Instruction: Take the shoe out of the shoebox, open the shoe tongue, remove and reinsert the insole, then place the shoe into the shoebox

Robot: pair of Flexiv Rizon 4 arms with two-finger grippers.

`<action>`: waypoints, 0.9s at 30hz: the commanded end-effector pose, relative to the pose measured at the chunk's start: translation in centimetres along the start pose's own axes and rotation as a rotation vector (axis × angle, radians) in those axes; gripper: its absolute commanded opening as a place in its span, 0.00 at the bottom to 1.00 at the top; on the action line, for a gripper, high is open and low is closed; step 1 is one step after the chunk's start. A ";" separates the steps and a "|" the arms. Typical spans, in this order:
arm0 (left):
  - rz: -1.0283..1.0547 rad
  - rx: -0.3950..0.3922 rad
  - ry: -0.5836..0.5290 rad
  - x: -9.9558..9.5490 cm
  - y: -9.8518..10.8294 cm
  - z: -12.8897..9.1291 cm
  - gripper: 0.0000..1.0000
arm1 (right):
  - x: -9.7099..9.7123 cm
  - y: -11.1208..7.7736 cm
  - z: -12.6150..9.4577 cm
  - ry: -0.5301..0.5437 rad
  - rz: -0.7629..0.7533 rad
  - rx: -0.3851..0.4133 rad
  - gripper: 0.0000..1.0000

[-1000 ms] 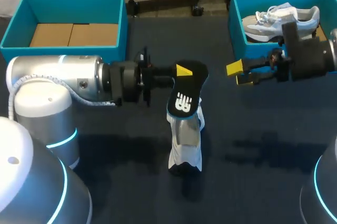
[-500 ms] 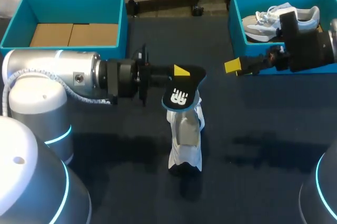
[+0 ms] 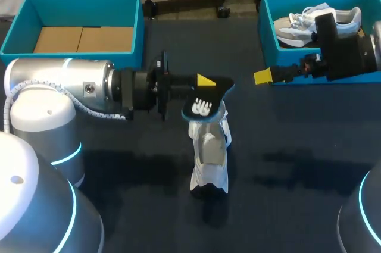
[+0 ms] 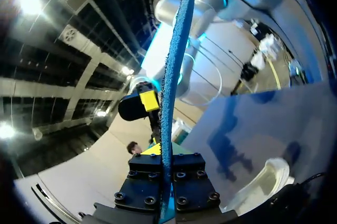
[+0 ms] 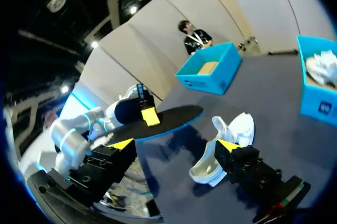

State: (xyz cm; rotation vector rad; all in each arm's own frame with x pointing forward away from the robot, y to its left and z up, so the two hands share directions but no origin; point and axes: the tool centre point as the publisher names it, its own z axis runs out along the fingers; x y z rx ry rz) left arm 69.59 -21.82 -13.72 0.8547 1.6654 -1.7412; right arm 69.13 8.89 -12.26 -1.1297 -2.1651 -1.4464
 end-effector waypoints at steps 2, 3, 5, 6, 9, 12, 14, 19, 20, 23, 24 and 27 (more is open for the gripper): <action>-0.081 0.038 -0.022 0.4 -0.4 -1.4 0.00 | -1.3 -1.1 -0.5 -0.024 -0.280 -0.023 1.00; -0.083 0.039 -0.023 0.3 -0.5 -1.6 0.00 | -1.4 -1.3 -0.5 0.003 -0.335 -0.070 1.00; -0.125 0.059 -0.031 0.3 -0.7 -1.8 0.00 | -1.8 -1.7 -0.8 -0.015 -0.389 -0.094 1.00; -0.126 0.060 -0.033 0.2 -0.8 -1.9 0.00 | -2.2 -1.9 -1.1 -0.018 -0.420 -0.099 1.00; -0.152 0.062 -0.033 0.2 -0.8 -2.3 0.00 | -2.3 -2.2 -1.1 -0.007 -0.500 -0.127 1.00; -0.178 0.069 -0.044 0.1 -0.8 -2.8 0.00 | -2.5 -2.7 -1.2 0.011 -0.578 -0.101 1.00; -0.194 0.076 -0.052 0.1 -0.9 -2.9 0.00 | -2.6 -3.0 -0.9 0.024 -0.621 -0.071 1.00; -0.226 0.092 -0.067 0.1 -1.8 -3.0 0.00 | -3.0 -4.2 -0.3 0.040 -0.667 -0.054 1.00; -0.236 0.103 -0.077 0.1 -2.0 -3.0 0.00 | -3.1 -4.4 -0.3 0.045 -0.667 -0.055 1.00; -0.247 0.110 -0.082 0.2 -2.4 -3.0 0.00 | -3.4 -5.2 0.2 0.058 -0.670 -0.048 1.00; -0.265 0.119 -0.088 0.3 -2.4 -3.0 0.00 | -3.5 -5.5 0.4 0.060 -0.671 -0.036 1.00; -0.286 0.131 -0.089 0.6 -2.6 -2.9 0.00 | -3.6 -6.1 0.9 0.059 -0.663 -0.013 1.00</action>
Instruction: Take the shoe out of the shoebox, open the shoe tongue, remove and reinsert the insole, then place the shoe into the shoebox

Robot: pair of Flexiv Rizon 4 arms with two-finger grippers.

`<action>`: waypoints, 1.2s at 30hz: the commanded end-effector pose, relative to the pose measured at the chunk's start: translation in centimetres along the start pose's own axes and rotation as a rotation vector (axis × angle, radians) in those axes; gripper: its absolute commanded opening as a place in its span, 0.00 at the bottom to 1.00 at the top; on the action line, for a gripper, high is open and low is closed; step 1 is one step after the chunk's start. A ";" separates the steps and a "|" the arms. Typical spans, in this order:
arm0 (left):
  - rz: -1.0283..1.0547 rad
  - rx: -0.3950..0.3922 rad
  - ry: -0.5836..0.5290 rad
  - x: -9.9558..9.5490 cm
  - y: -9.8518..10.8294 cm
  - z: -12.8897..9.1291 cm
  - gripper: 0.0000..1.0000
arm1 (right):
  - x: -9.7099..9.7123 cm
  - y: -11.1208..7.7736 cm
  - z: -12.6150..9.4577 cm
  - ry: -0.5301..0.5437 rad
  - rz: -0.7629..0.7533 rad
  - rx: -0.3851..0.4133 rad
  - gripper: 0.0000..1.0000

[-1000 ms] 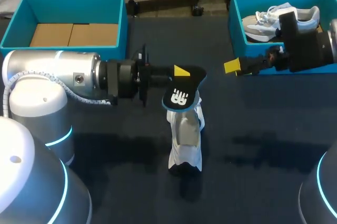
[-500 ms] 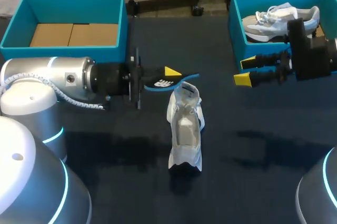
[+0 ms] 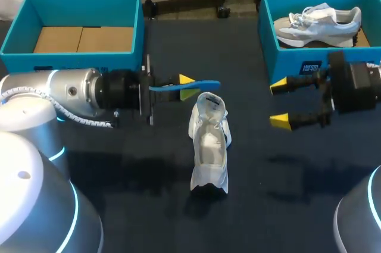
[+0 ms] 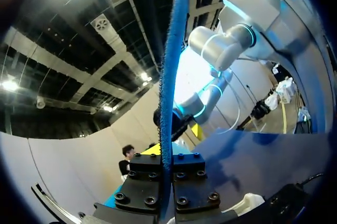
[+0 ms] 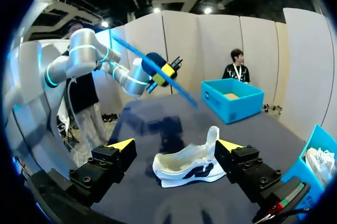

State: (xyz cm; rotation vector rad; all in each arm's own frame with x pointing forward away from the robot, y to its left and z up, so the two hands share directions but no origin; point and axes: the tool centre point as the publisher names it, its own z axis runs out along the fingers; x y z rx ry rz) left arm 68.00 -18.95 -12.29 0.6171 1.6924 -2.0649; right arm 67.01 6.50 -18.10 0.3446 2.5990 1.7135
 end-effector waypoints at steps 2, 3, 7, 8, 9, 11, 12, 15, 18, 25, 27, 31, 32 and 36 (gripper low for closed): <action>-0.028 0.016 -0.010 0.8 -0.1 -0.2 0.00 | 0.1 -0.6 0.8 0.004 0.012 0.017 1.00; -0.029 0.016 -0.010 0.9 -0.1 -0.2 0.00 | 0.1 -0.6 0.8 0.004 0.012 0.017 1.00; -0.041 0.020 -0.018 0.8 0.1 -0.4 0.00 | 0.1 -0.6 0.8 0.004 0.012 0.017 1.00; -0.042 0.021 -0.020 0.8 0.0 -0.5 0.00 | 0.1 -0.6 0.8 0.004 0.012 0.017 1.00; -0.047 0.024 -0.022 0.8 0.0 -0.6 0.00 | 0.1 -0.6 0.8 0.004 0.012 0.017 1.00; -0.048 0.026 -0.023 0.8 0.0 -0.6 0.00 | 0.1 -0.6 0.8 0.004 0.012 0.017 1.00; -0.054 0.033 -0.030 1.0 0.0 -0.8 0.00 | 0.1 -0.6 0.8 0.004 0.012 0.017 1.00; -0.053 0.049 -0.028 1.2 -0.1 -0.9 0.00 | 0.1 -0.6 0.8 0.004 0.012 0.017 1.00; -0.055 0.058 -0.025 1.2 0.4 -1.2 0.00 | 0.1 -0.6 0.8 0.004 0.012 0.017 1.00; -0.054 0.094 -0.033 0.9 1.4 -1.9 0.00 | 0.4 -1.9 1.5 -0.160 -0.122 0.073 1.00; -0.037 0.102 -0.040 0.9 1.5 -2.1 0.00 | 0.5 -2.3 2.2 -0.195 -0.146 0.120 1.00; -0.043 0.127 -0.067 0.9 2.0 -2.6 0.00 | 0.0 -3.3 3.5 -0.211 -0.172 0.175 1.00; -0.038 0.130 -0.073 1.0 2.0 -2.7 0.00 | -0.1 -3.5 3.9 -0.215 -0.185 0.188 1.00; -0.019 0.142 -0.094 1.4 2.5 -2.9 0.00 | -0.7 -4.5 5.0 -0.235 -0.222 0.258 1.00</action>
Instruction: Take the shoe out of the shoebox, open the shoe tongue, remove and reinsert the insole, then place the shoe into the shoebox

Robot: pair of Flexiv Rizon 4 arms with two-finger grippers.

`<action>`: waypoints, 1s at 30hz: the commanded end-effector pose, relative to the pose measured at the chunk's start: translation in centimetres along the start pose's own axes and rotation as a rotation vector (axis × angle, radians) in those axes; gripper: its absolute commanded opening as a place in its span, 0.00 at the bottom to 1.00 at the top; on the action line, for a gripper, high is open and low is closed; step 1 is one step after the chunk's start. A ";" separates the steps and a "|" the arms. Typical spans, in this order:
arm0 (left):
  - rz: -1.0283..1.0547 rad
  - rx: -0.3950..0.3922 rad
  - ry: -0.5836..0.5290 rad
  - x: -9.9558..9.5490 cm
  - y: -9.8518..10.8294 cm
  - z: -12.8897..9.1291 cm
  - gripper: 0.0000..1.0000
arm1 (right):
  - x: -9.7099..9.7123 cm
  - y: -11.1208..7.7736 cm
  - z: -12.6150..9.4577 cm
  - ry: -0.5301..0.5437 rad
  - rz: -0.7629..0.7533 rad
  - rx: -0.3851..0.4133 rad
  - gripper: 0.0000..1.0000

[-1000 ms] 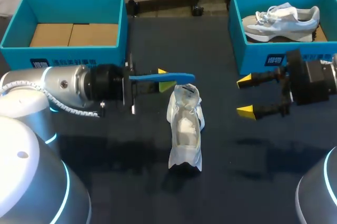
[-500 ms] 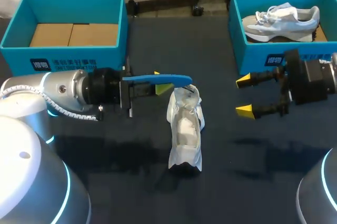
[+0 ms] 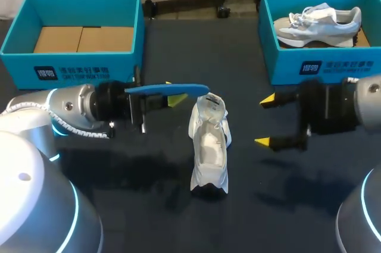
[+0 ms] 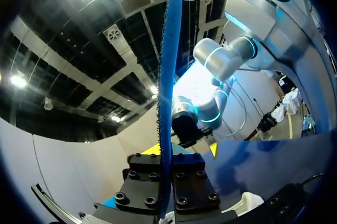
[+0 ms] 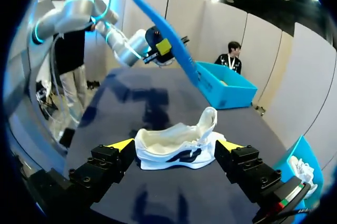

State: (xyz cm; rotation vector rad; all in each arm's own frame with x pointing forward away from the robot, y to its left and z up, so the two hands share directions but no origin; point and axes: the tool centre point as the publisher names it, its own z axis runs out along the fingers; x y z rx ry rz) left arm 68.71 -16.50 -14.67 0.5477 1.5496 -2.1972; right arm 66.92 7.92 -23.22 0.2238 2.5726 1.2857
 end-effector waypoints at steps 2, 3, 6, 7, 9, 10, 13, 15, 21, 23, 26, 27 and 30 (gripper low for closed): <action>0.005 0.031 -0.032 0.9 0.7 -0.2 0.00 | 0.0 -0.7 2.4 -0.063 -0.024 0.077 1.00; 0.000 0.018 -0.030 1.3 0.8 -0.1 0.00 | 0.0 -0.7 2.4 -0.063 -0.024 0.077 1.00; 0.016 0.020 -0.035 1.6 1.0 0.0 0.00 | 0.0 -0.7 2.4 -0.063 -0.024 0.077 1.00; 0.016 0.020 -0.035 1.6 1.0 0.0 0.00 | 0.0 -0.7 2.4 -0.063 -0.024 0.077 1.00; 0.016 0.020 -0.035 1.6 1.0 0.0 0.00 | 0.0 -0.7 2.4 -0.063 -0.024 0.077 1.00; 0.016 0.020 -0.035 1.6 1.0 0.0 0.00 | 0.0 -0.7 2.4 -0.063 -0.024 0.077 1.00; 0.016 0.020 -0.035 1.6 1.0 0.0 0.00 | 0.0 -0.7 2.4 -0.063 -0.024 0.077 1.00; 0.016 0.020 -0.035 1.6 1.0 0.0 0.00 | 0.0 -0.7 2.4 -0.063 -0.024 0.077 1.00; 0.016 0.020 -0.035 1.6 1.0 0.0 0.00 | 0.0 -0.7 2.4 -0.063 -0.024 0.077 1.00; 0.002 0.012 -0.027 2.7 1.9 0.0 0.00 | -0.2 -1.4 3.3 -0.082 -0.040 0.082 1.00; -0.007 0.018 -0.026 3.4 2.6 -0.1 0.00 | -0.4 -2.0 4.1 -0.119 -0.080 0.115 1.00; -0.022 0.022 -0.023 3.6 2.7 -0.1 0.00 | -0.5 -2.1 4.2 -0.133 -0.086 0.130 1.00; -0.042 0.014 -0.011 4.3 2.7 -0.2 0.00 | -0.6 -2.6 4.4 -0.154 -0.137 0.150 1.00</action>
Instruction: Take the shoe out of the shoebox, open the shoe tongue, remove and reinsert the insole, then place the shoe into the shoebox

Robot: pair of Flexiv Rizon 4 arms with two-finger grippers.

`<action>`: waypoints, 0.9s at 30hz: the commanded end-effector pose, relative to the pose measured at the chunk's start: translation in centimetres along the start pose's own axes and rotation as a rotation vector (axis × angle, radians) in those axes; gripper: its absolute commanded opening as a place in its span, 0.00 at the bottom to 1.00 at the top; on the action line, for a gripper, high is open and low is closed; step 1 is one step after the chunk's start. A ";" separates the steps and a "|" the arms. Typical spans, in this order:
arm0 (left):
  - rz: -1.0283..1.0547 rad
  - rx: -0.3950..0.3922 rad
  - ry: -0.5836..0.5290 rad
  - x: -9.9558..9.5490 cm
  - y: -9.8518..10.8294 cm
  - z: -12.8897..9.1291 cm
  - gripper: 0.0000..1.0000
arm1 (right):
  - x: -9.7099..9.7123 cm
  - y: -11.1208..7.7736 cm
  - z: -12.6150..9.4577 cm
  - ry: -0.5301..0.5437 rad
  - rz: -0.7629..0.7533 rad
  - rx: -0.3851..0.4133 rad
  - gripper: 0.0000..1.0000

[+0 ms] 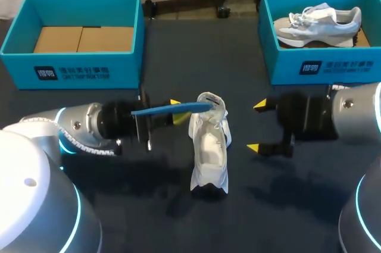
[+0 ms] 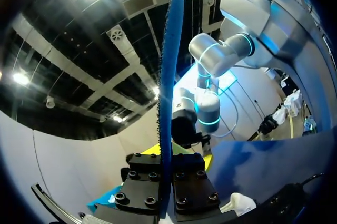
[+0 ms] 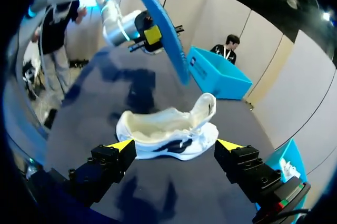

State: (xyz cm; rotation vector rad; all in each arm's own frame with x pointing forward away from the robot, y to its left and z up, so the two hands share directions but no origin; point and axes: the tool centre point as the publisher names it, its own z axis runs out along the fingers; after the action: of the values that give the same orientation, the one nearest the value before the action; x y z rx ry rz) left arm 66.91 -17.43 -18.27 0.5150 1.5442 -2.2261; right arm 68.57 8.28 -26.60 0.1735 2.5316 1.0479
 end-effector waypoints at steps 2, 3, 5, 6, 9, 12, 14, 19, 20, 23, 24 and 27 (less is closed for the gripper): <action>-0.022 -0.006 0.020 1.1 0.6 -0.2 0.00 | 0.6 0.0 1.7 -0.042 -0.058 0.048 1.00; -0.029 -0.013 0.031 1.5 0.8 -0.2 0.00 | 0.8 0.0 1.7 -0.046 -0.088 0.052 1.00; -0.033 -0.025 0.044 1.8 1.2 -0.2 0.00 | 1.0 -0.1 1.7 -0.049 -0.103 0.058 1.00; -0.033 -0.024 0.044 2.0 1.3 -0.1 0.00 | 1.2 -0.2 1.8 -0.042 -0.120 0.057 1.00; -0.043 -0.027 0.049 2.4 1.6 0.1 0.00 | 2.0 -0.2 2.6 -0.013 -0.147 0.089 1.00; -0.044 -0.037 0.060 2.7 2.2 0.3 0.00 | 2.7 -0.2 3.1 0.004 -0.137 0.098 1.00; -0.047 -0.051 0.070 3.0 2.6 0.5 0.00 | 2.7 -0.1 3.1 0.004 -0.139 0.104 1.00; -0.056 -0.078 0.084 3.8 3.3 0.5 0.00 | 2.7 -0.1 3.1 0.004 -0.139 0.104 1.00; -0.066 -0.088 0.087 3.9 3.4 0.4 0.00 | 2.7 -0.1 3.1 0.004 -0.139 0.104 1.00; -0.090 -0.101 0.086 4.2 4.0 0.3 0.00 | 2.7 -0.1 3.1 0.004 -0.139 0.104 1.00; -0.090 -0.101 0.086 4.3 4.2 0.2 0.00 | 2.7 -0.1 3.1 0.004 -0.139 0.104 1.00; -0.090 -0.116 0.085 4.5 4.5 0.1 0.00 | 2.7 -0.6 3.3 0.029 -0.134 0.147 1.00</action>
State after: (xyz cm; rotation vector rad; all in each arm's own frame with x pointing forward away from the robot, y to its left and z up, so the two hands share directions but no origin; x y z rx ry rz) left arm 65.54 -19.32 -23.98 0.5280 1.7601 -2.1932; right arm 67.18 10.36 -30.35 0.0222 2.5951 0.8476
